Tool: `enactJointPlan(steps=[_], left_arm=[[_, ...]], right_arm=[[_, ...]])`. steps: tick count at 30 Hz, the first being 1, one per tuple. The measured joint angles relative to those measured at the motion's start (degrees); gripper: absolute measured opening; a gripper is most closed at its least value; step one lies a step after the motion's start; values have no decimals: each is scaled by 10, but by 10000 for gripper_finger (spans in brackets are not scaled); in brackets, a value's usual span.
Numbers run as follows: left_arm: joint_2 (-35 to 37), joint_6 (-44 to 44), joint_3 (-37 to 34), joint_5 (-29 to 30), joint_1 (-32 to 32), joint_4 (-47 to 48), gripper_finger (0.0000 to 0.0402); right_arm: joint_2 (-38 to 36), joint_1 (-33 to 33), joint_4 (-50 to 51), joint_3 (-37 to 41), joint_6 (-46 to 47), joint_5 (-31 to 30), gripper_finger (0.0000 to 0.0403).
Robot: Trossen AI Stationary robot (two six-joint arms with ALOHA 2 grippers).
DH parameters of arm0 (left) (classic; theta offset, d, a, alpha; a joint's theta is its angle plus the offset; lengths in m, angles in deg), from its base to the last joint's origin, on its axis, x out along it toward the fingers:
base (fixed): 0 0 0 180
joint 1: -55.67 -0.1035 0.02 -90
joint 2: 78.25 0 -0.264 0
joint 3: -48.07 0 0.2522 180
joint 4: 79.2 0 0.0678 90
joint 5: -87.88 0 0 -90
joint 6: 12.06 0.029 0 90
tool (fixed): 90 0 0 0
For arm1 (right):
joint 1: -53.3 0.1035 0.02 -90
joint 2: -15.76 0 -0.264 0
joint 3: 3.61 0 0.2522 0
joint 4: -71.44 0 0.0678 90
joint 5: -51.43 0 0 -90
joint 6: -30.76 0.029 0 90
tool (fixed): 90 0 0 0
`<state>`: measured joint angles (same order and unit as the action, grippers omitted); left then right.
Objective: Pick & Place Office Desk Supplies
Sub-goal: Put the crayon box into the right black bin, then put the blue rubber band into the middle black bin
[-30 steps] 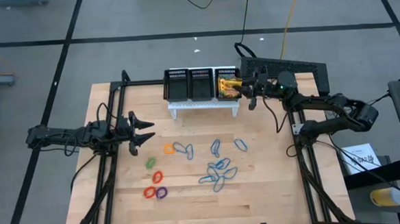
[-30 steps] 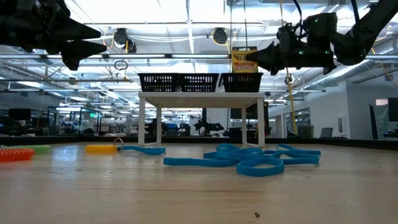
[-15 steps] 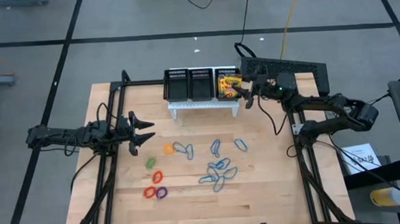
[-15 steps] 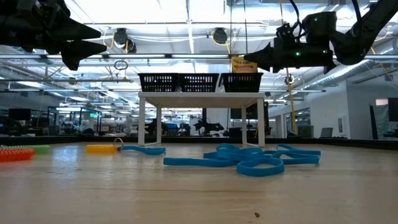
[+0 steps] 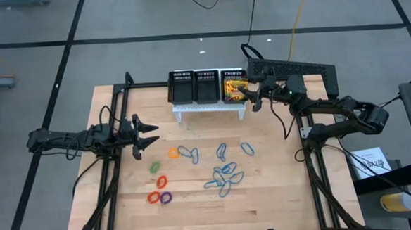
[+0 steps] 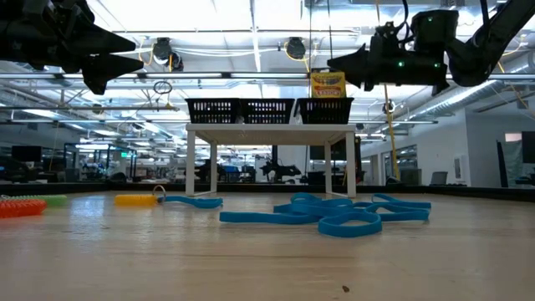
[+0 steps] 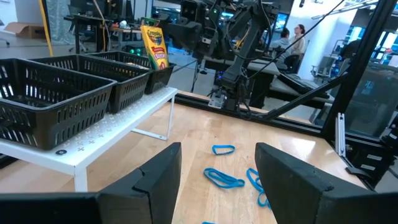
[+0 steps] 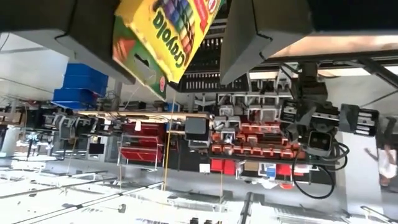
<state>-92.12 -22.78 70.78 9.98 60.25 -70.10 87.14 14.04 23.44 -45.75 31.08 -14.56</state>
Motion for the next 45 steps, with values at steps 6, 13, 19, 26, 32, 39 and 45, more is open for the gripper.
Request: enactJointPlan(steps=[6, 13, 19, 26, 32, 39, 45], left_arm=[[0, 0, 0, 0, 0, 0, 216], [0, 0, 0, 0, 0, 0, 216], [0, 0, 0, 0, 0, 0, 216], [0, 0, 0, 0, 0, 0, 216], [0, 0, 0, 0, 0, 0, 216], [0, 0, 0, 0, 0, 0, 216], [0, 0, 0, 0, 0, 0, 216]], right_arm=[[0, 14, 3, -16, -20, 0, 220], [0, 39, 27, -36, -32, 1, 218], [0, 41, 52, -48, -58, -1, 215], [0, 41, 50, -59, -77, -12, 215], [0, 44, 50, -60, -120, -49, 215], [0, 67, 46, -60, -171, -77, 215], [0, 86, 46, -60, -144, -78, 215]])
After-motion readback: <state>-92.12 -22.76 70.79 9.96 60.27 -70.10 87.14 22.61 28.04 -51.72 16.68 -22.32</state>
